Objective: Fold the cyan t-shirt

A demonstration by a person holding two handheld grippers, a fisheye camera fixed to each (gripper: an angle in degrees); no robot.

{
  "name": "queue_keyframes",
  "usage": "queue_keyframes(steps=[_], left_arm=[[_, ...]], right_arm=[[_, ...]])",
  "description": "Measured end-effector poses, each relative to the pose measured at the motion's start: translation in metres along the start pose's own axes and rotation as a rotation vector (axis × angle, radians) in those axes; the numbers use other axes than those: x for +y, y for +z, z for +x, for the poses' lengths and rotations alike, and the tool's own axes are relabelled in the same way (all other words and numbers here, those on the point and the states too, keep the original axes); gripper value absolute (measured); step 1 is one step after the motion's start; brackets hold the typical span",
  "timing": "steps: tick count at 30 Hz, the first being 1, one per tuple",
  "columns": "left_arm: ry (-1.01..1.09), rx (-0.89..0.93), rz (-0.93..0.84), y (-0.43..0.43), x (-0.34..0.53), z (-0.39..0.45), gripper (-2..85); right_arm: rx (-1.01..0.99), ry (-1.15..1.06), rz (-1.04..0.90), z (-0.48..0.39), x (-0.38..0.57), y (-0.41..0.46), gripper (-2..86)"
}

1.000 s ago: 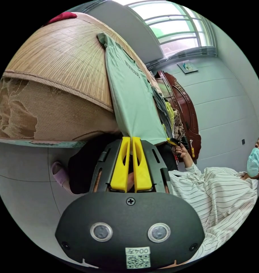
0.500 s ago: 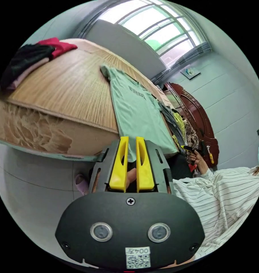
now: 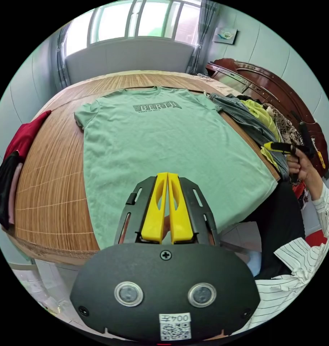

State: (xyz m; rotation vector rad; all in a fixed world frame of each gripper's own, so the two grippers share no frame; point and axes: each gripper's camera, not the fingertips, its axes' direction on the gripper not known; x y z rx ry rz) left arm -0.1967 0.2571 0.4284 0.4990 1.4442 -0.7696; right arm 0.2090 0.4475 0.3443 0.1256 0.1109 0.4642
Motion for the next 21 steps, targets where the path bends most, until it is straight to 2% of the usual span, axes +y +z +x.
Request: queue_keyframes(steps=[2,4,10,13,18,21], left_arm=[[-0.024,0.023,0.064,-0.006,-0.007,0.008,0.4],[-0.022,0.089,0.158,-0.02,-0.04,0.018,0.4],[0.038,0.342,0.137,0.019,-0.174,0.038,0.8],[0.084,0.274,0.071,0.067,-0.212,0.059,0.7],[0.006,0.228,0.105,0.128,-0.209,0.075,0.2],[-0.023,0.191,0.068,0.154,-0.207,0.079,0.1]], right_arm=[[-0.109,0.113,0.051,0.028,-0.039,0.001,5.3],[-0.127,0.159,0.096,0.04,-0.062,0.005,5.2],[-0.213,0.309,0.148,0.074,-0.118,0.057,6.4],[-0.27,0.407,0.174,0.09,-0.139,0.08,7.2],[-0.262,0.509,0.193,0.109,-0.177,0.109,9.0],[-0.249,0.565,0.17,0.112,-0.194,0.132,9.9]])
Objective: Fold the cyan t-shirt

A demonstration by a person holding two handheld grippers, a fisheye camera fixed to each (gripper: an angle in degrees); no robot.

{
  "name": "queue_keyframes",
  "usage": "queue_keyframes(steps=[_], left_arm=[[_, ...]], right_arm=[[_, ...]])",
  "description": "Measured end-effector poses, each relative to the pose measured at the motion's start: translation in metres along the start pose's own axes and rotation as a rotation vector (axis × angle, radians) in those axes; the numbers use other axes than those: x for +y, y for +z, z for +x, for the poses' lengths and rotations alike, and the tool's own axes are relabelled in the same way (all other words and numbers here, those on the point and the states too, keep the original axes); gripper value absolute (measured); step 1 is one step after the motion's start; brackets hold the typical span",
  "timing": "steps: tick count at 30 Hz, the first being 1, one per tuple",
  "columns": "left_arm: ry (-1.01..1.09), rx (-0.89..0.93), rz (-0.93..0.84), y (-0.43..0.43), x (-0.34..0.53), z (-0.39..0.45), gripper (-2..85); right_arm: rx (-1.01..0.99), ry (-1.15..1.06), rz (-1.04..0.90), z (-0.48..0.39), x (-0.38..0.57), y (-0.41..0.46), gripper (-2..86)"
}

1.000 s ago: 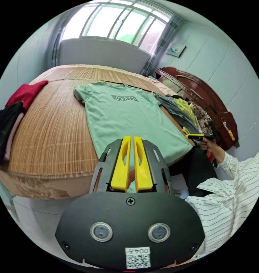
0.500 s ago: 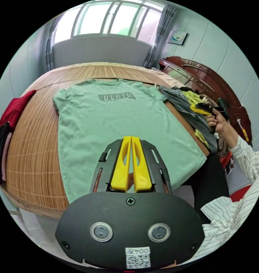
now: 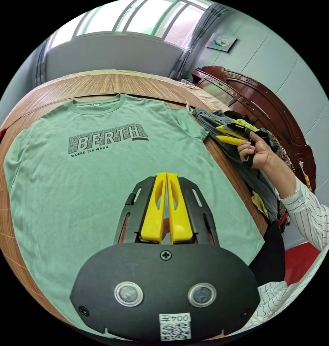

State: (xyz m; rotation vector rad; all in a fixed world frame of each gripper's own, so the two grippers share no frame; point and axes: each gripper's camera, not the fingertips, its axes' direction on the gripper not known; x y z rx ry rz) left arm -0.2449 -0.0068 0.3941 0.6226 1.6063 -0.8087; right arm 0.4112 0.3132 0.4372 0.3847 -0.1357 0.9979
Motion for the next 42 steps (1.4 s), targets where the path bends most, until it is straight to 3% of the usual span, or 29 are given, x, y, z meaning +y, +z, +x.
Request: queue_keyframes(steps=[10,13,18,24,32,42], left_arm=[[-0.041,0.028,-0.055,0.04,-0.036,-0.006,0.0],[-0.046,0.037,-0.059,0.049,-0.045,-0.007,0.0],[-0.078,0.087,-0.056,0.058,-0.062,-0.013,0.0],[-0.08,0.108,-0.002,0.049,-0.097,-0.017,0.1],[-0.02,0.02,0.041,0.041,-0.182,-0.038,0.2],[0.016,-0.087,0.005,0.07,-0.294,-0.038,0.6]], right_arm=[[0.065,0.157,0.016,-0.017,-0.01,0.065,7.3],[0.142,0.149,-0.006,-0.032,-0.009,0.083,1.6],[0.219,0.035,0.054,-0.077,0.012,0.1,-0.4],[0.459,-0.389,0.093,-0.183,0.062,0.136,-0.7],[0.9,-1.243,0.172,-0.314,0.213,0.24,-0.7],[1.187,-1.881,0.26,-0.295,0.339,0.341,-0.7]])
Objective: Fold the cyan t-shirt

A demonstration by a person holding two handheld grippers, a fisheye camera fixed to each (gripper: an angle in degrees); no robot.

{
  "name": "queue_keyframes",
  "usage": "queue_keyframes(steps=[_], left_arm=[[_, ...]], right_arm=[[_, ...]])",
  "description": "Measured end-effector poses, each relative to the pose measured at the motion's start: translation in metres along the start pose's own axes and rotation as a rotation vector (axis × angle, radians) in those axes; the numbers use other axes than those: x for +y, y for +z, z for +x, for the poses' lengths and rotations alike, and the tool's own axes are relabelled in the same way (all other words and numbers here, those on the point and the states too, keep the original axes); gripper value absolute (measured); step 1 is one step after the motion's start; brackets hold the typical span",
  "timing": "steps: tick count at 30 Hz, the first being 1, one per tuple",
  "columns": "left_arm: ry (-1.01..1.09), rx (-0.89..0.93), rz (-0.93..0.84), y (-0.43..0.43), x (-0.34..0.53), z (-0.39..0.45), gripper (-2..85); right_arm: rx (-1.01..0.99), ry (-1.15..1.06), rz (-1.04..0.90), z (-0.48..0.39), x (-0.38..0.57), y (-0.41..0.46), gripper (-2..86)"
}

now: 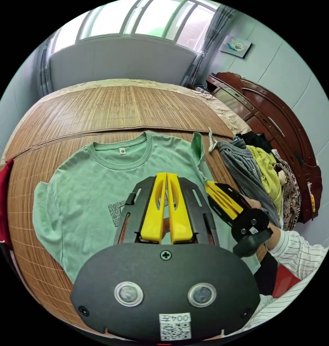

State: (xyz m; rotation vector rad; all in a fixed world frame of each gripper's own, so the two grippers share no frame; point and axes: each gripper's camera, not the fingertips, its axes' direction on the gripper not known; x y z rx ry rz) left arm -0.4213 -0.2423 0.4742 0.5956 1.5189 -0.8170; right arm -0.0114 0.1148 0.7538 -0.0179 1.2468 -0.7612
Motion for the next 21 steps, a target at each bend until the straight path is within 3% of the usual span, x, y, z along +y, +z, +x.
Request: queue_keyframes(steps=[7,10,12,14,17,21], left_arm=[[-0.013,0.03,-0.175,0.078,-0.055,0.013,5.1],[-0.023,0.068,-0.171,0.102,-0.075,0.022,7.7],[-0.067,0.116,-0.15,0.113,-0.087,0.021,8.4],[-0.106,0.146,-0.147,0.125,-0.099,0.02,9.0],[-0.121,0.115,-0.142,0.14,-0.12,0.021,10.3],[0.017,-0.036,-0.126,0.156,-0.155,0.038,12.4]], right_arm=[[-0.062,0.058,0.009,-0.006,0.029,0.011,0.1],[-0.308,0.36,0.001,0.045,0.066,0.027,2.7],[-0.571,0.617,0.04,0.084,0.105,0.047,5.3],[-0.979,0.949,0.157,0.117,0.171,0.089,8.3],[-1.164,1.11,0.247,0.12,0.231,0.129,10.9],[-1.202,1.059,0.335,0.119,0.267,0.142,11.7]])
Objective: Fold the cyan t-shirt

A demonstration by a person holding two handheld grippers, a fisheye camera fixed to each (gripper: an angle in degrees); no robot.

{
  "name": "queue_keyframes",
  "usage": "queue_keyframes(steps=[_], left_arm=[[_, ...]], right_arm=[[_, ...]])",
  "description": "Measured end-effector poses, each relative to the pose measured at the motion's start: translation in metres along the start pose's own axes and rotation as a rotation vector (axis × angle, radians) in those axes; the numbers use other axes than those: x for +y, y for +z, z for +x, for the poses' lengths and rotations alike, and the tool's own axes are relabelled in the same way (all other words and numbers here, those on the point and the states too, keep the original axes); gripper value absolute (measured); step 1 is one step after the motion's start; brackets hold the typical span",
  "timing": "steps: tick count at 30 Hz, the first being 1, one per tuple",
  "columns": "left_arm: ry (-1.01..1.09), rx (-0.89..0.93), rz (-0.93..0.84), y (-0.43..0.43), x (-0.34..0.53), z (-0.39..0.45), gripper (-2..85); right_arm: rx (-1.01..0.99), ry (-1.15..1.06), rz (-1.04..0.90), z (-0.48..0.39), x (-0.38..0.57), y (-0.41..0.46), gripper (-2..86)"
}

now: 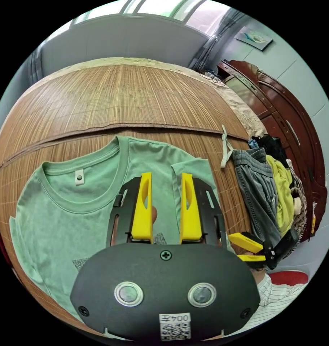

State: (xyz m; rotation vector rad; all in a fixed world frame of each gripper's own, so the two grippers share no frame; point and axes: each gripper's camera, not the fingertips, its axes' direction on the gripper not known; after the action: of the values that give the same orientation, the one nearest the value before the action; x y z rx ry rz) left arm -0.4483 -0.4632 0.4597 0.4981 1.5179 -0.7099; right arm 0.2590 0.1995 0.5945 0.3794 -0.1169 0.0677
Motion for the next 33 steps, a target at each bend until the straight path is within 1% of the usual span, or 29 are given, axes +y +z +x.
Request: queue_keyframes(steps=[2,4,6,7,8,10,11,15,20,23,27,33], left_arm=[[0.084,-0.037,-0.016,0.009,-0.013,0.012,13.4],[0.205,-0.093,-0.055,0.021,-0.027,0.029,14.4],[0.253,-0.107,-0.079,0.027,-0.034,0.037,14.7],[0.26,-0.084,-0.083,0.028,-0.037,0.039,14.6],[0.257,-0.067,-0.083,0.028,-0.038,0.039,14.4],[0.221,0.026,-0.086,0.027,-0.044,0.036,13.5],[0.213,0.041,-0.09,0.027,-0.045,0.035,13.3],[0.18,0.017,-0.141,0.032,-0.05,0.03,11.2],[0.118,0.071,-0.153,0.033,-0.054,0.02,7.4],[0.066,0.091,-0.156,0.031,-0.055,0.013,3.1],[0.01,0.16,-0.063,0.008,-0.05,0.005,1.0],[-0.019,0.195,0.064,-0.044,-0.032,0.001,0.5]], right_arm=[[0.012,-0.06,-0.013,0.009,0.004,-0.005,11.8],[-0.014,-0.062,0.004,0.024,0.009,-0.014,11.3],[-0.098,0.002,0.054,0.053,0.016,-0.028,9.8],[-0.153,0.076,0.085,0.077,0.021,-0.036,8.3],[-0.189,0.132,0.102,0.096,0.025,-0.042,7.2],[-0.194,0.152,0.119,0.11,0.028,-0.05,6.5],[-0.181,0.147,0.111,0.115,0.029,-0.052,6.4],[-0.195,0.175,0.117,0.137,0.035,-0.061,6.3],[-0.189,0.206,0.114,0.161,0.039,-0.07,5.9],[-0.19,0.227,0.124,0.173,0.042,-0.075,5.4],[-0.195,0.247,0.134,0.184,0.044,-0.079,5.1],[-0.199,0.265,0.139,0.194,0.045,-0.08,4.9]])
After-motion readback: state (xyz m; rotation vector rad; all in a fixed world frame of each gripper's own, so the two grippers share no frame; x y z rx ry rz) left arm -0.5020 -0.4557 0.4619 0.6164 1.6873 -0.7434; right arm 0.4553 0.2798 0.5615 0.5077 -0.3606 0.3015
